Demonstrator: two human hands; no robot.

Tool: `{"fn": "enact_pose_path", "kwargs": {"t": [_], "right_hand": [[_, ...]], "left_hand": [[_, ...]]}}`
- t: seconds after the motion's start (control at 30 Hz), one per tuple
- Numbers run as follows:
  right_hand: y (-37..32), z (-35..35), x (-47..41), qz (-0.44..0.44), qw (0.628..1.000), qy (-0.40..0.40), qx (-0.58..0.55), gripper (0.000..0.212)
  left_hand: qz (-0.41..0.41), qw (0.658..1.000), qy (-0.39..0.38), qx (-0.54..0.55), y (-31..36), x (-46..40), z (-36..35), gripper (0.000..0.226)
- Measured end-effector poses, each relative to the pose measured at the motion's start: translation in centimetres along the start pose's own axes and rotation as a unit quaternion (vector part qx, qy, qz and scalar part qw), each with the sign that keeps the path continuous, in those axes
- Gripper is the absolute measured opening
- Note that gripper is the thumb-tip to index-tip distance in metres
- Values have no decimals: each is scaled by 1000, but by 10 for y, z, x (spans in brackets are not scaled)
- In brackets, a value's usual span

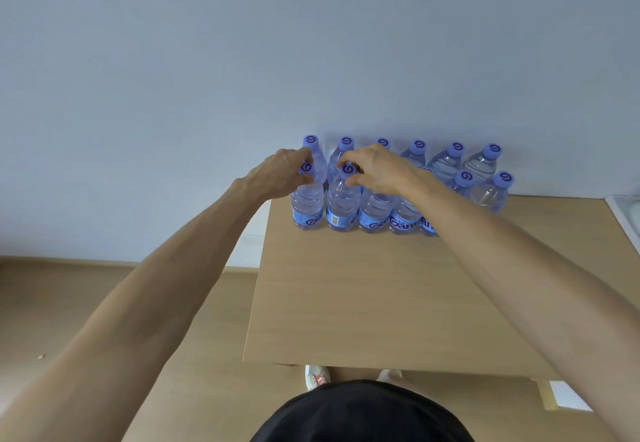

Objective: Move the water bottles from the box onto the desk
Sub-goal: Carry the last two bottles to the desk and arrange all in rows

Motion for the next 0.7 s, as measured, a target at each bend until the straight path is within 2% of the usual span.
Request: {"fn": "enact_pose_path", "kwargs": {"t": [0.3, 0.53, 0.7], "right_hand": [[-1, 2, 0, -19, 1000, -14, 11, 36], [-1, 4, 0, -4, 1000, -23, 14, 36], [-2, 6, 0, 8, 999, -22, 25, 36]], "left_hand": [[22, 1000, 3, 4, 4, 1, -4, 34], [47, 999, 8, -5, 7, -1, -2, 36], [57, 998, 10, 27, 8, 0, -2, 34]]}}
Point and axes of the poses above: each hand's wrist, its own x-axis away from the middle knuckle, its own z-axis out of the back of the hand, y = z × x, the point moved 5 cm from there along -x, towards the middle knuckle, and after that the axes turned 13 degrees about -y, right-handed, at the moved point
